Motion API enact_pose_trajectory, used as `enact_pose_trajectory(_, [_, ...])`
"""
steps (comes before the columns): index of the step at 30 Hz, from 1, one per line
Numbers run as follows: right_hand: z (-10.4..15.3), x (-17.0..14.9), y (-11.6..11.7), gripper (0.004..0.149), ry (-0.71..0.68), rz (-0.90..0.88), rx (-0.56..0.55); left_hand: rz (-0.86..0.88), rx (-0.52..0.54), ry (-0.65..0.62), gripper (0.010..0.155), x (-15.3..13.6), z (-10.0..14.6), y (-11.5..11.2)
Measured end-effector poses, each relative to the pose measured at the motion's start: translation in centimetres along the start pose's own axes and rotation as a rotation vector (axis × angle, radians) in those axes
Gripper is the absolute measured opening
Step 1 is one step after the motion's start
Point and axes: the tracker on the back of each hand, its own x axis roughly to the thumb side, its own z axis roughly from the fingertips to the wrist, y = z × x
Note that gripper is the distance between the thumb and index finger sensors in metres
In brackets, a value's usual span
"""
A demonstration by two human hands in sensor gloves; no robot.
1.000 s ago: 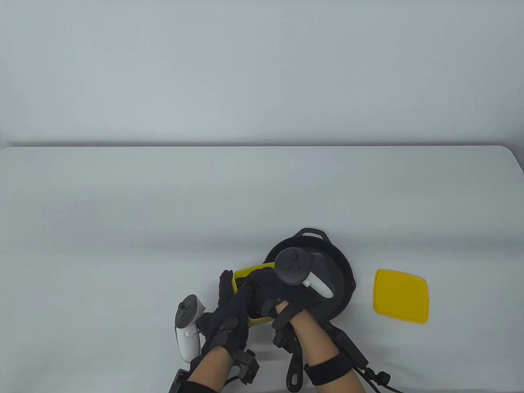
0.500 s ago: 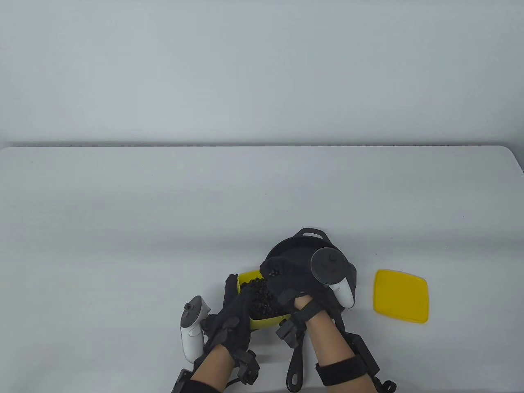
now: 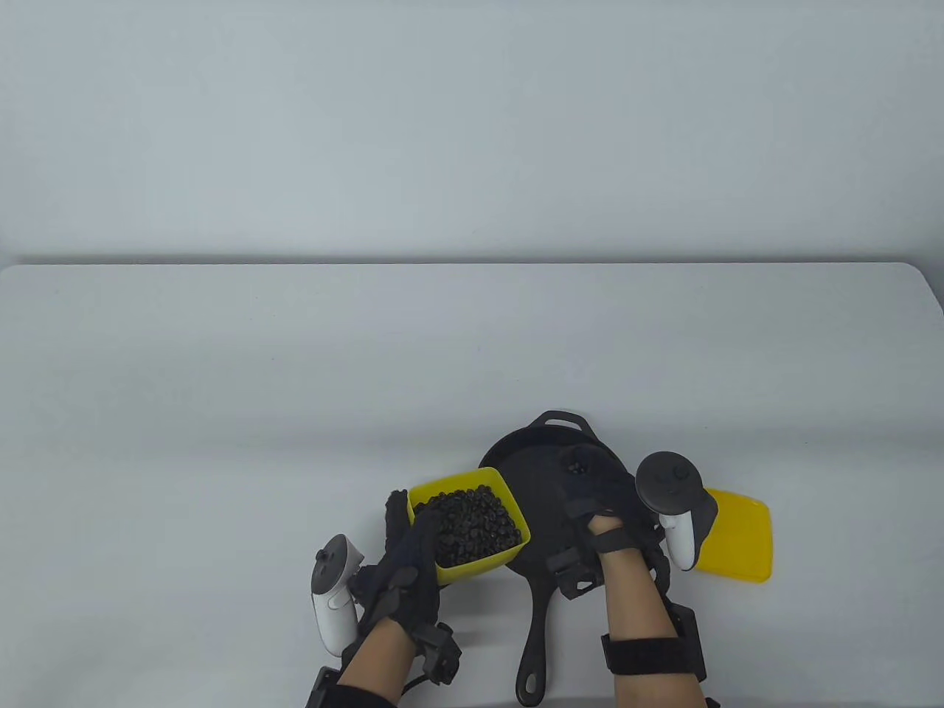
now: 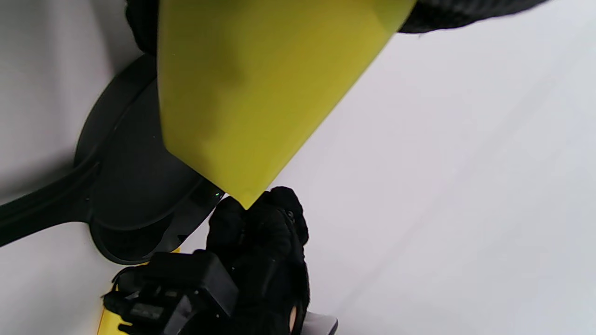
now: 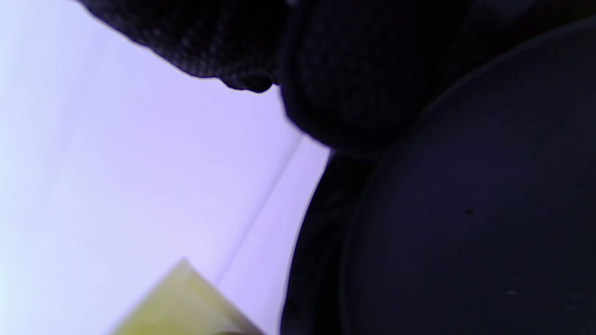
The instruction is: Sprinkle coffee beans onto the frying pan
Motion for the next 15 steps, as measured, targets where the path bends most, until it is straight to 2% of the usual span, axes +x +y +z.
enact_pose_trajectory(3, [-0.5, -0.8, 0.9, 0.035, 0.047, 0.116, 0.07, -0.014, 0.006, 0.001, 0.082, 0.0, 0.1, 0.2])
enact_pose_trajectory(6, [-0.7, -1.4, 1.4, 0.036, 0.082, 0.188, 0.088, -0.011, 0.014, 0.001, 0.082, 0.1, 0.1, 0.3])
enact_pose_trajectory(11, [-0.7, -2.0, 1.2, 0.04, 0.122, 0.237, 0.158, -0.009, 0.015, -0.004, 0.082, 0.0, 0.1, 0.3])
enact_pose_trajectory(15, [-0.6, -2.0, 0.5, 0.043, 0.115, 0.226, 0.127, -0.014, 0.014, -0.005, 0.082, 0.0, 0.1, 0.4])
